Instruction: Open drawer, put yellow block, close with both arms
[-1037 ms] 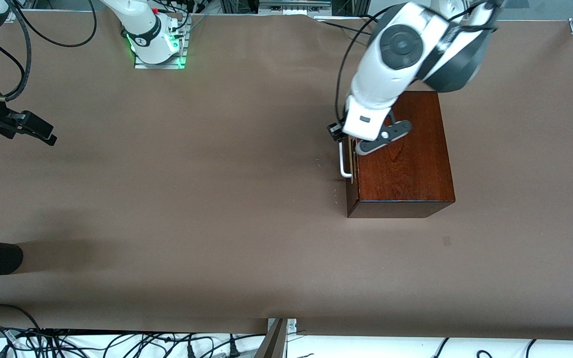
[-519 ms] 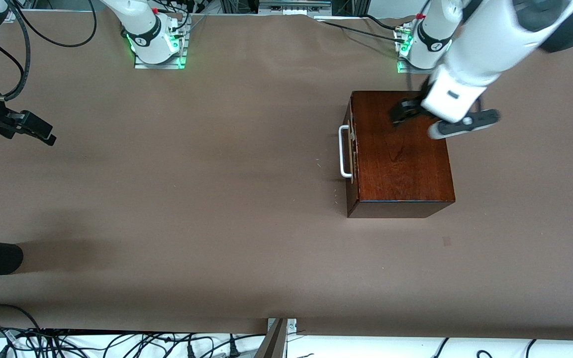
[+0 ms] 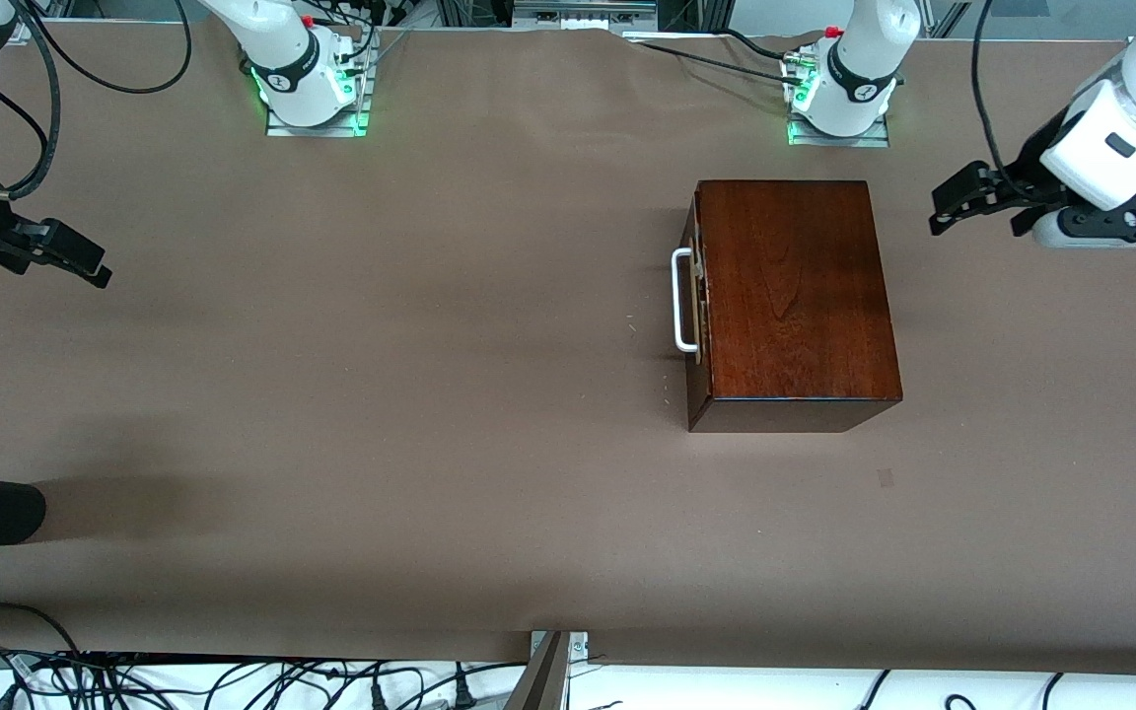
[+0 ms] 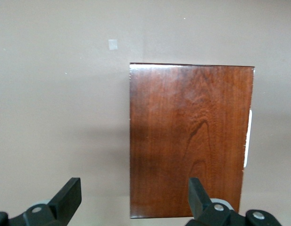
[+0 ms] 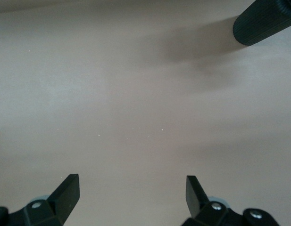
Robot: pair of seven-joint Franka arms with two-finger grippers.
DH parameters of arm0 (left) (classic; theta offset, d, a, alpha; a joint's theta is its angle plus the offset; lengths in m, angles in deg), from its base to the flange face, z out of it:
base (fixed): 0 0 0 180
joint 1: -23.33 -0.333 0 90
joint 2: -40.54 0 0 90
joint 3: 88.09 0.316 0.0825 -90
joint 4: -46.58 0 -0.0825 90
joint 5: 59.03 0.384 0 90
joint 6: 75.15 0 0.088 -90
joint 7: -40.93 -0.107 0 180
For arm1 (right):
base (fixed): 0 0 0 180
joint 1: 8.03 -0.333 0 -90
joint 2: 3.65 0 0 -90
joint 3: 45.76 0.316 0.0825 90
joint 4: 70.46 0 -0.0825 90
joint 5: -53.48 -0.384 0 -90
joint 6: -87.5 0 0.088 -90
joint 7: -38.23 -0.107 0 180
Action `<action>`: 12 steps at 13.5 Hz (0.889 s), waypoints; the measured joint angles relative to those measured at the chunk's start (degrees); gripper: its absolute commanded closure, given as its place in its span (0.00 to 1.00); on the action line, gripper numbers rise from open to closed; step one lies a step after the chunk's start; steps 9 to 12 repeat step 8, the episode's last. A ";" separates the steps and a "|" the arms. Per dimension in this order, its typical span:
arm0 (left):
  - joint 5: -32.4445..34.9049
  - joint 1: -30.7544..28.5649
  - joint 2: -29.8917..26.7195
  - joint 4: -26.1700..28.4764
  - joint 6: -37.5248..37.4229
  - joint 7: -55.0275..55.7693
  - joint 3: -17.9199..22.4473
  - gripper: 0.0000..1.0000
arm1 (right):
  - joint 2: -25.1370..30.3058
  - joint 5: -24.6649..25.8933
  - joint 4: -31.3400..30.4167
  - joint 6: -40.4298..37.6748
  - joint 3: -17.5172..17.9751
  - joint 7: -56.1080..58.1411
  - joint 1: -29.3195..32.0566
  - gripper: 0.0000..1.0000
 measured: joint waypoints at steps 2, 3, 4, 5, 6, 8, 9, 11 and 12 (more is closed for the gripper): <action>0.51 0.00 -0.03 0.00 -0.01 -0.30 -0.02 0.00 | 0.00 0.00 0.00 -0.08 -0.04 0.00 0.01 0.00; 0.60 -0.01 -0.04 0.00 -0.01 -0.34 -0.02 0.00 | 0.00 0.00 0.00 -0.11 -0.06 0.00 0.02 0.00; 0.62 -0.01 -0.04 0.00 -0.01 -0.35 -0.02 0.00 | -0.02 0.00 0.00 -0.16 -0.06 0.00 0.02 0.00; 0.63 -0.01 -0.04 0.00 -0.01 -0.36 -0.01 0.00 | -0.04 0.00 0.00 -0.21 -0.06 0.00 0.02 0.00; 0.63 -0.02 -0.05 -0.01 0.01 -0.36 0.04 0.00 | -0.07 0.00 0.00 -0.22 -0.07 0.00 0.03 0.00; 0.64 -0.05 -0.14 -0.17 0.01 -0.36 0.11 0.00 | -0.12 0.00 0.00 -0.24 -0.08 -0.01 0.03 0.00; 0.64 -0.05 -0.14 -0.17 0.01 -0.36 0.11 0.00 | -0.12 0.00 0.00 -0.24 -0.08 -0.01 0.03 0.00; 0.64 -0.05 -0.14 -0.17 0.01 -0.36 0.11 0.00 | -0.12 0.00 0.00 -0.24 -0.08 -0.01 0.03 0.00; 0.64 -0.05 -0.14 -0.17 0.01 -0.36 0.11 0.00 | -0.12 0.00 0.00 -0.24 -0.08 -0.01 0.03 0.00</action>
